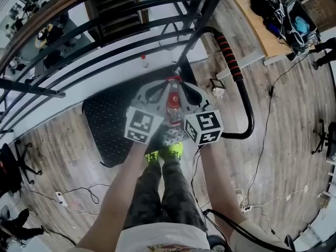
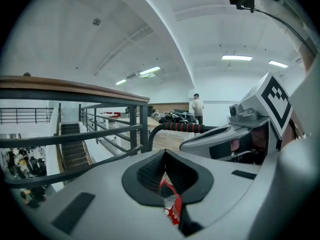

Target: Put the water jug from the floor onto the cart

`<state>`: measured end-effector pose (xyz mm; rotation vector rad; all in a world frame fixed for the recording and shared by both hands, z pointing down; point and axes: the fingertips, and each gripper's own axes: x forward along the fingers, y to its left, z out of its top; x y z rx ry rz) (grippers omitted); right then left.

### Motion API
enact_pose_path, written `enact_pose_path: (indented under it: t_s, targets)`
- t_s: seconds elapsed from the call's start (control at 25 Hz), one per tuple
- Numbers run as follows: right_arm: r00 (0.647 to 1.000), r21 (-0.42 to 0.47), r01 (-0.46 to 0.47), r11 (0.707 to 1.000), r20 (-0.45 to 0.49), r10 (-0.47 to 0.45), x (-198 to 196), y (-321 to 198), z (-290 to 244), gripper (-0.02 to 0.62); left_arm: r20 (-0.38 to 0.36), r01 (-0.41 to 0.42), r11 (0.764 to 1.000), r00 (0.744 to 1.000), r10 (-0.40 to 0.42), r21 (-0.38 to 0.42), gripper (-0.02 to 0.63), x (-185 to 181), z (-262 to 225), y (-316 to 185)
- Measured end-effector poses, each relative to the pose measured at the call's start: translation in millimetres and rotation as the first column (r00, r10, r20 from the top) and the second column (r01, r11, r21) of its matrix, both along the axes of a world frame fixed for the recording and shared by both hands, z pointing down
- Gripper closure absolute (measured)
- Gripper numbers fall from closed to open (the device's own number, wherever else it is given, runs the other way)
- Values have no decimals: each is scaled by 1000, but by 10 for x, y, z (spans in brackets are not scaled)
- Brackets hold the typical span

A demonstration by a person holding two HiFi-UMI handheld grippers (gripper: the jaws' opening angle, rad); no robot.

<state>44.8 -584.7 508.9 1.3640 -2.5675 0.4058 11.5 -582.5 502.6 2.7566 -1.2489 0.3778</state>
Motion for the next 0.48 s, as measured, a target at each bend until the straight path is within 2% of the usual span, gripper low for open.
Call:
enact_pose_path:
  t_s: [0.48]
  targets:
    - [1000, -8, 4, 1000, -6, -4, -22, 129, 16, 575, -5, -27, 1000, 1000, 27, -4, 594, 65, 2, 119]
